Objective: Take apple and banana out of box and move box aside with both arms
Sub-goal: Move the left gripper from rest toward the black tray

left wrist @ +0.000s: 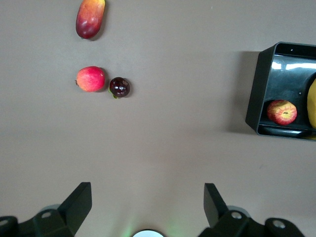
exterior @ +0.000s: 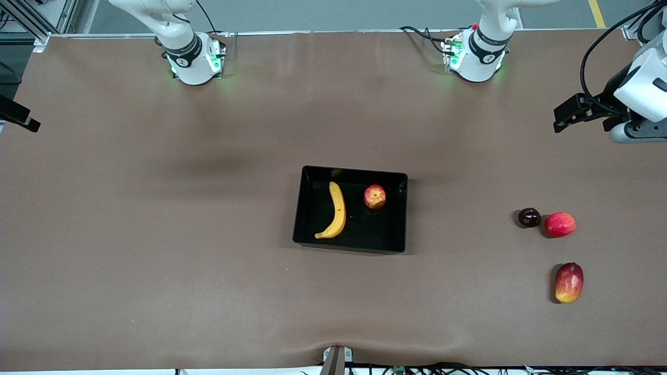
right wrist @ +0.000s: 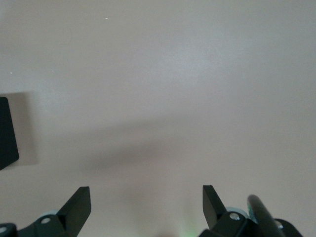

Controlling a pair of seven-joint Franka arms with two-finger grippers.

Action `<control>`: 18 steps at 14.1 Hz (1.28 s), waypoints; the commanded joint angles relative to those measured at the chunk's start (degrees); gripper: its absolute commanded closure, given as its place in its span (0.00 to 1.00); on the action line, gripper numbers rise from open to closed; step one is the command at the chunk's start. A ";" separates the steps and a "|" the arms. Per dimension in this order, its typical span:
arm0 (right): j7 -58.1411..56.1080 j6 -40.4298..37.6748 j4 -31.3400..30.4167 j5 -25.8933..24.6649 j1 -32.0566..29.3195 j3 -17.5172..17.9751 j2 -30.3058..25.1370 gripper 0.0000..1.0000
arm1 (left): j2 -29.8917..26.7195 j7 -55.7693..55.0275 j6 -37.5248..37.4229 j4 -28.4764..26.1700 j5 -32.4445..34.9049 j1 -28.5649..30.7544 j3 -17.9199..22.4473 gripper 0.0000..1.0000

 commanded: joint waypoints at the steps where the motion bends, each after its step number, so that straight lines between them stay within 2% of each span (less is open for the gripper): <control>1: -0.45 -0.67 1.53 1.06 -1.19 0.86 0.79 0.00 | -0.26 0.00 -1.36 1.13 1.23 -0.11 -0.16 0.00; 6: -0.45 -0.67 1.53 1.06 -1.27 0.86 0.87 0.00 | 0.00 -0.17 -1.71 1.48 1.23 -0.73 -0.33 0.00; 11: -0.45 -0.76 1.53 1.06 -1.27 0.86 0.87 0.00 | 4.74 -2.27 0.38 1.48 1.41 -1.60 -6.20 0.00; 15: -0.45 -0.67 1.53 1.06 -1.45 0.86 0.87 0.00 | 8.87 -16.33 5.05 1.21 1.41 -5.72 -9.47 0.00; 18: -0.36 -0.59 1.61 1.23 -1.89 0.78 1.22 0.00 | 13.00 -22.57 10.39 0.95 1.59 -10.30 -9.47 0.00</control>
